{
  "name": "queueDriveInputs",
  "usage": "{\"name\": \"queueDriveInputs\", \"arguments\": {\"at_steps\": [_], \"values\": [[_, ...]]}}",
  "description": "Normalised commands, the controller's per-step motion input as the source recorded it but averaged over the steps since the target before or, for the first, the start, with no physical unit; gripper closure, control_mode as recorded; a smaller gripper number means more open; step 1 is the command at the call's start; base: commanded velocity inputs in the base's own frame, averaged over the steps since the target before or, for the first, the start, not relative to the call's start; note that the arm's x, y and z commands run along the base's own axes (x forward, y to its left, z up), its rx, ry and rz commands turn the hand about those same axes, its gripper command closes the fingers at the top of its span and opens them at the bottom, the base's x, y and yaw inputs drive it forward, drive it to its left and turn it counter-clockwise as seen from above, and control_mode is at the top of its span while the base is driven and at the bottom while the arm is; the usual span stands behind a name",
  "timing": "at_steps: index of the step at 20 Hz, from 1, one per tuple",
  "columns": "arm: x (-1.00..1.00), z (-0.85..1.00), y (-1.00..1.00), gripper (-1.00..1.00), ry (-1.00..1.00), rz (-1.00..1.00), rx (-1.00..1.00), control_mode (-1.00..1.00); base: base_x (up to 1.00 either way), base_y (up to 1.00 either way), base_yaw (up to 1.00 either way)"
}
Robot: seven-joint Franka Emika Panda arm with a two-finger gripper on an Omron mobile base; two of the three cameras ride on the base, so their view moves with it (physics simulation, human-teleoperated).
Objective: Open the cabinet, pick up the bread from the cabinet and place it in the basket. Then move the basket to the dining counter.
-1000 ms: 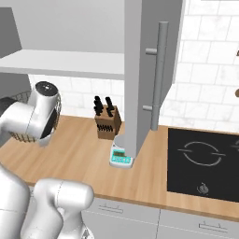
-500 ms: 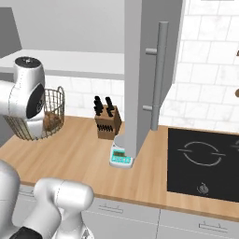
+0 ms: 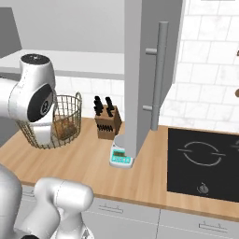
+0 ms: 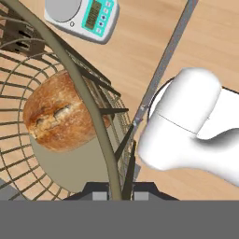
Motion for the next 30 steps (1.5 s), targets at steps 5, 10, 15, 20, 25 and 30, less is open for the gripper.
{"name": "queueDriveInputs", "arguments": {"at_steps": [5, 10, 15, 20, 25, 30], "values": [[-0.44, 0.03, -0.4, 1.0, -0.16, -0.08, 0.02, -1.0, 0.0, 0.0, 0.0], [-0.1, -0.04, -0.16, 1.0, -0.16, -0.06, 0.17, -1.0, 0.0, 0.0, 0.0], [0.0, 0.0, -0.13, 1.0, 0.03, -0.05, 0.28, -1.0, 0.0, 0.0, 0.0], [0.0, 0.0, 0.03, 1.0, 0.0, -0.01, 0.03, -1.0, 0.0, 0.0, 0.0], [0.0, 0.0, 0.0, 1.0, 0.0, 0.0, 0.0, -1.0, 0.0, 0.0, 0.0], [-0.02, 0.0, 0.0, 1.0, 0.0, 0.0, 0.0, 1.0, -0.07, 0.0, 0.0]]}}
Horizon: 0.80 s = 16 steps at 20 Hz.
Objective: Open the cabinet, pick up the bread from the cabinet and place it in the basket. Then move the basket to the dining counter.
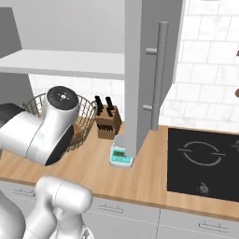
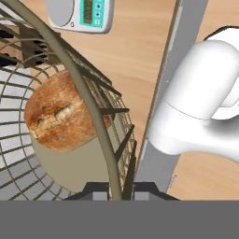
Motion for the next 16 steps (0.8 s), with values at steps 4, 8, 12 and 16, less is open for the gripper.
{"name": "queueDriveInputs", "arguments": {"at_steps": [4, 8, 12, 16], "values": [[0.0, 0.0, 0.0, 1.0, 0.0, 0.0, 0.0, 1.0, -0.75, 0.0, -0.01], [0.0, 0.0, 0.0, 1.0, 0.0, 0.0, 0.0, 1.0, -0.98, 0.0, -0.07], [0.0, 0.0, 0.0, 1.0, 0.0, 0.0, 0.0, 1.0, -0.98, 0.0, -0.16], [0.0, 0.0, 0.0, 1.0, 0.0, 0.0, 0.0, 1.0, -0.78, -0.05, -0.6]]}}
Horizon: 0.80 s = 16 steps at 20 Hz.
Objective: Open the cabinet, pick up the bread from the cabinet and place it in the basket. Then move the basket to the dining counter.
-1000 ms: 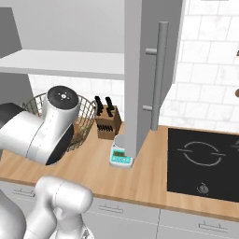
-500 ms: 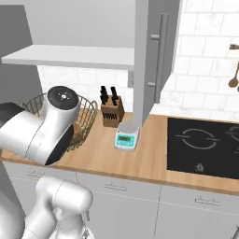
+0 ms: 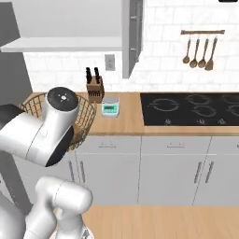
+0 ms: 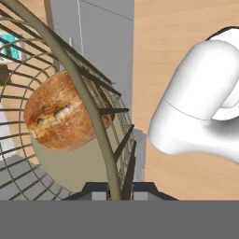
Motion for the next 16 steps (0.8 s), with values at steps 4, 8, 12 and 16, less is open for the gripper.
{"name": "queueDriveInputs", "arguments": {"at_steps": [4, 8, 12, 16], "values": [[0.0, 0.0, 0.0, 1.0, 0.0, 0.0, 0.0, 1.0, -0.51, -0.02, -0.77], [0.0, 0.0, 0.0, 1.0, 0.0, 0.0, 0.0, 1.0, -0.45, -0.08, -0.77], [0.0, 0.0, 0.0, 1.0, 0.0, 0.0, 0.0, 1.0, -0.15, -0.35, -0.63], [0.0, 0.0, 0.0, 1.0, 0.0, 0.0, 0.0, 1.0, 0.0, -0.33, -0.54]]}}
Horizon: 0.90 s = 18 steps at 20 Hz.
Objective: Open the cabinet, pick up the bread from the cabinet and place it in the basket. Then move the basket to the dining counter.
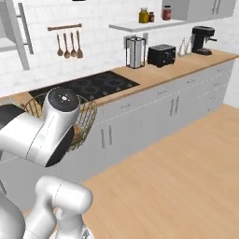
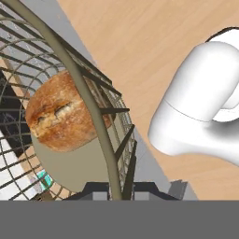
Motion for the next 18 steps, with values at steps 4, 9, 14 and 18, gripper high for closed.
{"name": "queueDriveInputs", "arguments": {"at_steps": [4, 9, 14, 18], "values": [[0.0, 0.0, 0.0, 1.0, 0.0, 0.0, 0.0, 1.0, 0.0, -0.25, -0.52], [0.0, 0.0, 0.0, 1.0, 0.0, 0.0, 0.0, 1.0, 0.0, -0.05, -0.65], [0.0, 0.0, 0.0, 1.0, 0.0, 0.0, 0.0, 1.0, -0.04, 0.0, -0.88], [0.0, 0.0, 0.0, 1.0, 0.0, 0.0, 0.0, 1.0, -0.03, 0.0, -0.94]]}}
